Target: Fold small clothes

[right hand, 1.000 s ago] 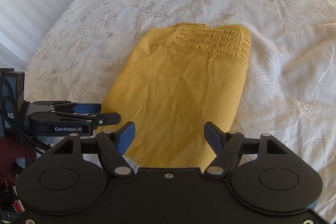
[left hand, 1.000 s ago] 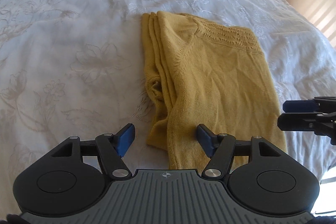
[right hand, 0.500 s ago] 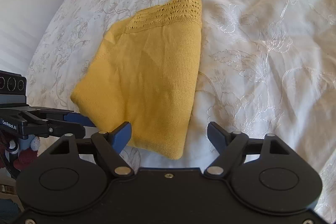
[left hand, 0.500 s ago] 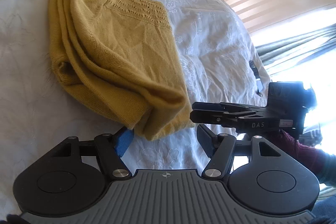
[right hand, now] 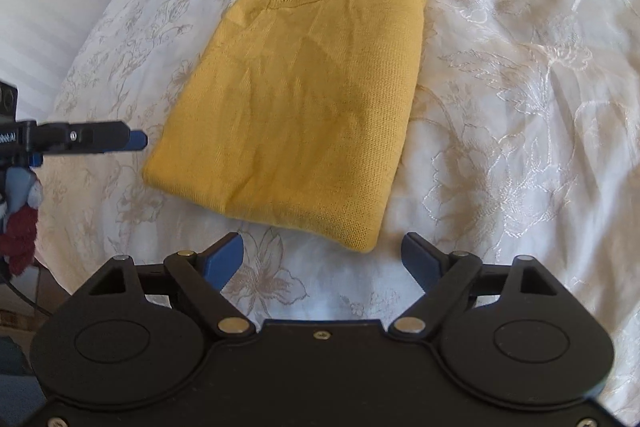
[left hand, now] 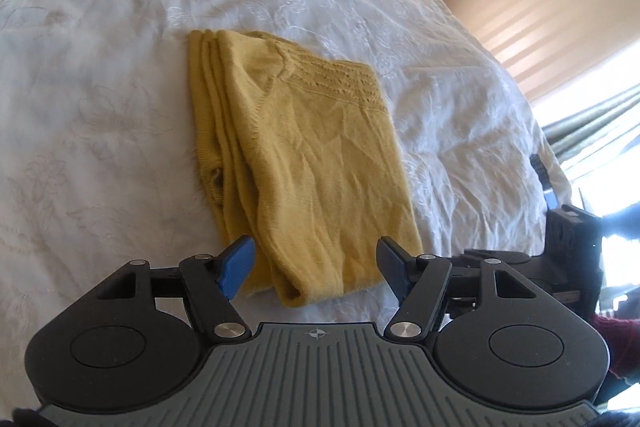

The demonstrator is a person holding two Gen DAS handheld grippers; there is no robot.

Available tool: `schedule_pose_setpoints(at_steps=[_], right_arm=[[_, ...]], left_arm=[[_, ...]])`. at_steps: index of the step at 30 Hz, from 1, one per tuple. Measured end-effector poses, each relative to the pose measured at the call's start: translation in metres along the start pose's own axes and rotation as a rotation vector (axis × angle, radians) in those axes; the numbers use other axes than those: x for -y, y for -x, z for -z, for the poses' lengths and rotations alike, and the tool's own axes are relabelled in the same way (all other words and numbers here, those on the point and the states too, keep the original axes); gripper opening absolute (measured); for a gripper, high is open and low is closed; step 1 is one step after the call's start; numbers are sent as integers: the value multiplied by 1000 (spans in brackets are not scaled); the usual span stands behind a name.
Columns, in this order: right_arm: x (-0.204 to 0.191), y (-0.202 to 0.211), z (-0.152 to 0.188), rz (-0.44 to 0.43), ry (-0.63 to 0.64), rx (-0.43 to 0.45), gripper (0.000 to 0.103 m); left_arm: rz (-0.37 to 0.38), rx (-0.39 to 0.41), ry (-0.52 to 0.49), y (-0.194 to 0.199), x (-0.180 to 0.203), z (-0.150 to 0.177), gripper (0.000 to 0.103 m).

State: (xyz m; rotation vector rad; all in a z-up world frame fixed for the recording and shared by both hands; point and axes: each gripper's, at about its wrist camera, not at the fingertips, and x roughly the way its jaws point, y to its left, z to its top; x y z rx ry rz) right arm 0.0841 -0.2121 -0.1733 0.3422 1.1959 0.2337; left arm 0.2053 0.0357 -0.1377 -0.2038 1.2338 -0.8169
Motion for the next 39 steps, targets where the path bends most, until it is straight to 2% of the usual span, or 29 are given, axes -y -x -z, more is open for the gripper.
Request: schedule_pose_setpoints(at_steps=[3,4,5,6,7,8,11,12,14,15,16,17,19,20,22,25,27,30,33,39], right_arm=[[-13,-5,-1,89,97,8,85],[-15,-6,-1,105,108,11,76],[-17,-7,-2,116,109,15,61],[-17,-6,-4,117,102,21,53],[-17,-4,-5,114,90,35,35],[-16,1,-5,106,75,57,25],[-11,15,-6,77,15,105,23],[-7,14,-4,79,-15,87,23],[1,6,0,93,-69,33,23],[3,2,2,99,-85,10,23],[5,2,5,107,-95,-5,23],[6,5,7,106,-101,-3,31],[8,15,7,80,-122,25,33],[9,20,7,68,-132,39,49],[9,30,2,59,-141,73,65],[9,40,-8,72,-133,114,67],[8,43,-15,86,-114,139,67],[8,41,-30,87,-93,162,67],[8,35,-47,76,-70,171,68],[7,28,-72,50,-12,177,72]], left_arm=[[-7,-34,-17,-16,5,1,65],[-24,-43,-11,-22,5,1,65],[-56,-58,3,-29,3,2,65],[-87,-73,28,-34,-1,2,64],[-113,-84,68,-37,-8,2,64],[-124,-83,118,-39,-15,1,60],[-116,-32,263,-32,-36,4,49],[-125,-19,279,-29,-40,5,45],[-218,-10,246,-27,-44,5,33],[-251,-16,223,-27,-45,5,30],[-268,-22,216,-27,-48,5,29],[-277,-22,221,-24,-50,5,29],[-286,-14,229,-19,-54,4,29],[-307,-12,215,-16,-52,3,29],[-361,2,171,-8,-46,-1,28],[-342,76,147,9,-34,-10,29],[-348,105,86,13,-24,-21,31],[-318,117,27,6,-15,-41,43],[-281,117,30,-10,-14,-60,45],[-267,109,64,-50,-25,-99,45]])
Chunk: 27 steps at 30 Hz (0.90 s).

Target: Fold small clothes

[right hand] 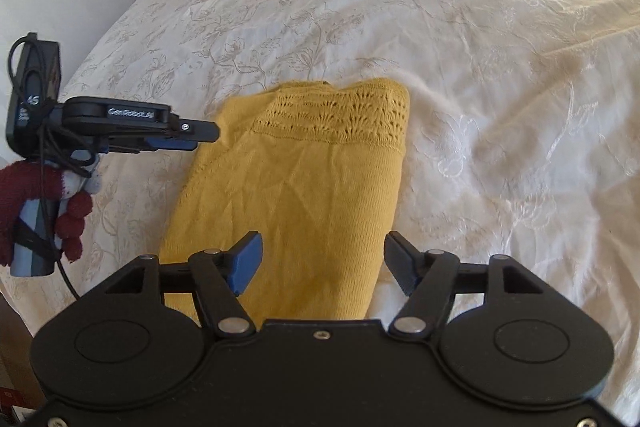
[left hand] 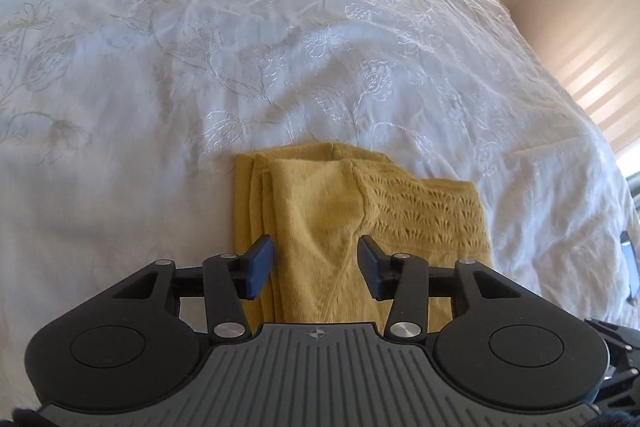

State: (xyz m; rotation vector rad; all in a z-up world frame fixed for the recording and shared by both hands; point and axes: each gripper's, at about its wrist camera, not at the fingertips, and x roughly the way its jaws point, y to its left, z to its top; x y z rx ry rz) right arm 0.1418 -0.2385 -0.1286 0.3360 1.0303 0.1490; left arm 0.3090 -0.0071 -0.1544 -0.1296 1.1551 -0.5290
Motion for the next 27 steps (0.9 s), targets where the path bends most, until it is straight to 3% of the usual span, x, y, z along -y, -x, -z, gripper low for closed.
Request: schedule_pose_setpoints(at_steps=[3,7,14,15,17,20,24,27], right_arm=[[2,-7,-8,-10,7,-8,72],[6,-15,-14,-18,22,-21,72],[17,-30,-23,-35,12,-50,73],[18,-32,-24,-37,13,-53,73],[18,-35,-25,-40,13,-56,73],[21,-37,-27,-45,7,-54,73],[22,-37,-35,-36,11,-35,73],[24,-40,-45,-26,9,-14,73]], left_arm=[[-38,-27,-2,-18,-2,-11,45],[-35,-23,34,-28,-8,-20,44],[-102,-17,-8,-35,6,-27,43],[-94,-7,-16,-36,6,-26,41],[-88,17,-22,-34,7,-24,8],[-83,71,-44,-22,9,-24,7],[-151,115,-189,-13,15,-29,7],[-137,85,-152,-21,3,-35,8]])
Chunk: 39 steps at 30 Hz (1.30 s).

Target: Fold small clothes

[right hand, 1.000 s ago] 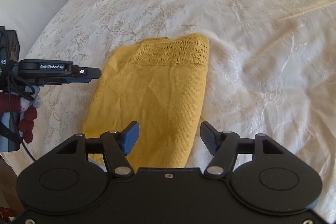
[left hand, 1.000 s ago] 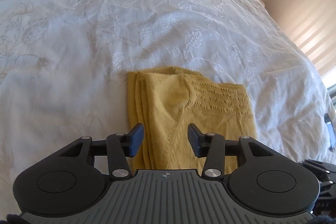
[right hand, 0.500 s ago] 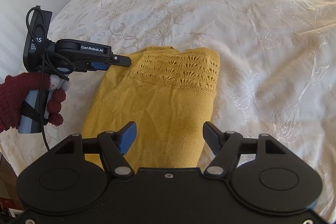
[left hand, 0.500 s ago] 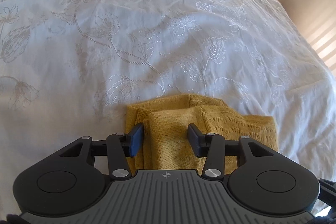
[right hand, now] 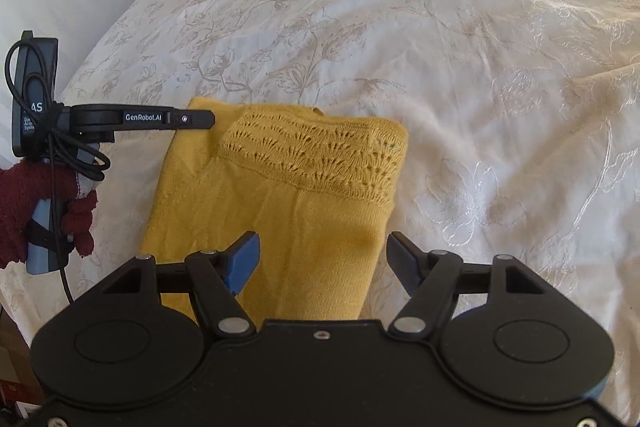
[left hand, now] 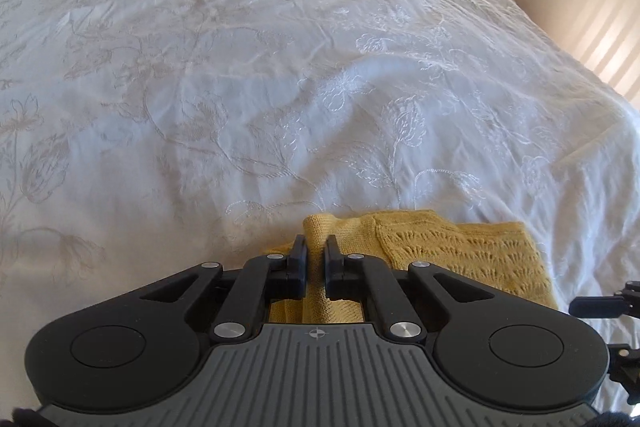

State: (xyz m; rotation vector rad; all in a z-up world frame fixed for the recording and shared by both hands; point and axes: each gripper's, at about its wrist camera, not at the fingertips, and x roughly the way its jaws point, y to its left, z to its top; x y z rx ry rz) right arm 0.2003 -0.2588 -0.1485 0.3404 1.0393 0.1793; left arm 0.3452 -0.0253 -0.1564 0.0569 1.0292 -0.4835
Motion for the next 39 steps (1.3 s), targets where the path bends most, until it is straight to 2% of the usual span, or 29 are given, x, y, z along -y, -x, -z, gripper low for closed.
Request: schedule_pose_setpoints(at_steps=[4,7,9,10,11,13,16,19,22,27,29,31,32,34,36,39], right_arm=[[8,-19,-20,53,2,6,75],[21,-45,-30,116,19,-30,75],[36,-63,-36,153,8,-67,81],[43,-67,-39,159,-13,-75,88],[47,-69,-41,161,-35,-76,90],[50,-63,-45,159,-69,-56,90],[47,-44,-43,136,-86,-8,90],[42,-26,-30,99,-98,1,91],[30,-11,-10,72,-75,-23,91],[6,3,30,6,23,-128,92],[3,3,50,16,79,-186,92],[8,-1,68,80,121,-244,92],[12,-2,74,109,121,-260,93],[21,3,77,111,70,-248,93],[21,11,73,106,45,-219,94],[15,25,63,80,51,-155,94]], left_arm=[[-8,-23,3,-13,-4,2,8],[1,-63,-51,-25,-4,3,12],[-7,-67,-101,-28,-5,2,21],[-24,-69,-118,-27,-5,0,34],[-40,-70,-126,-26,-7,-2,42],[-49,-67,-119,-16,-11,-8,42],[-37,-1,-122,17,-10,-7,42],[12,7,-142,43,2,8,47],[70,-31,-172,58,22,35,48],[118,-121,-270,61,46,88,48],[100,-147,-315,57,43,104,49],[48,-211,-355,48,33,116,50],[28,-240,-342,45,22,121,54],[39,-247,-256,45,3,122,62],[18,-249,-190,50,-6,115,62],[7,-192,-112,66,-6,107,60]])
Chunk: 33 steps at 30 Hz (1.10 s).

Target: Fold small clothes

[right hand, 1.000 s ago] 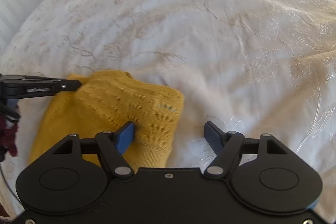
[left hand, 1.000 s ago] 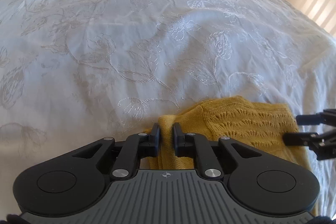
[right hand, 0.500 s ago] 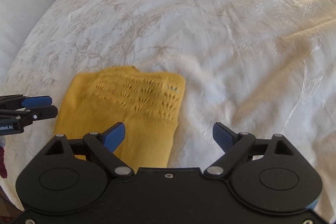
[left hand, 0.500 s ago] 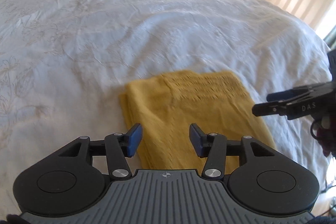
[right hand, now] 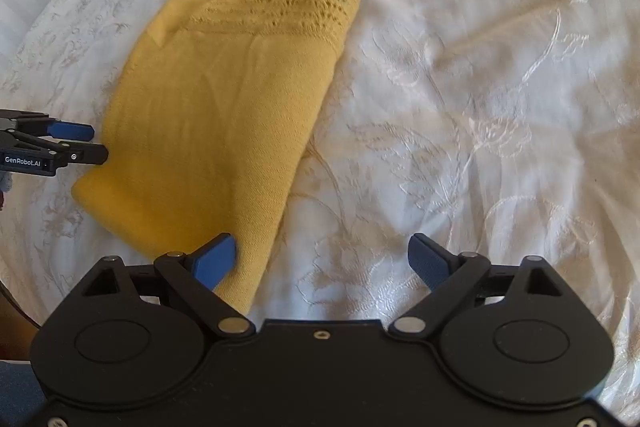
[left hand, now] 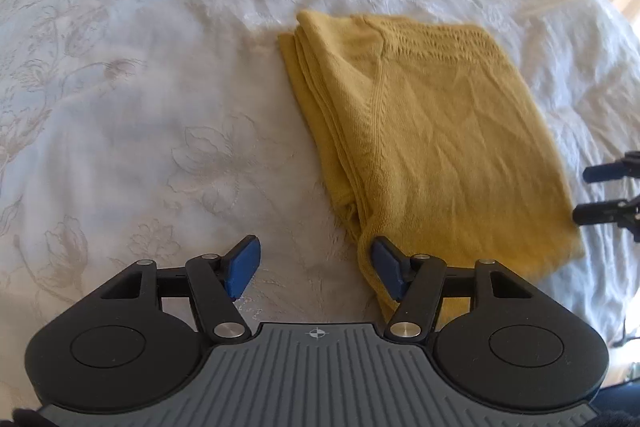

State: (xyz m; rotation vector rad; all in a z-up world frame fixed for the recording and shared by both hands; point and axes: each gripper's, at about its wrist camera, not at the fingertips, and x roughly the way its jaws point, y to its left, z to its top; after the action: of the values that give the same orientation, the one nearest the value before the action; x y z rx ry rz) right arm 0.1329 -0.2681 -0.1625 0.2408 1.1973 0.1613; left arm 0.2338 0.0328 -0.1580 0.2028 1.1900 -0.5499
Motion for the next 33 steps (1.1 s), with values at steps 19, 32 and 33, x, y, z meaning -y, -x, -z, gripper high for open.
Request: schedule_pose_setpoints(at_steps=[19,32,33], right_arm=[[-40,71,-13,-21,83,265,102],[-87,112,18,118,-74,305,102],[-89,115,21,123,-99,304,102]], left_arm=[[-191,268,298,106,72,19,81],[-305,278,213,144,90,26,81],[-308,273,211,146,92,30,81]])
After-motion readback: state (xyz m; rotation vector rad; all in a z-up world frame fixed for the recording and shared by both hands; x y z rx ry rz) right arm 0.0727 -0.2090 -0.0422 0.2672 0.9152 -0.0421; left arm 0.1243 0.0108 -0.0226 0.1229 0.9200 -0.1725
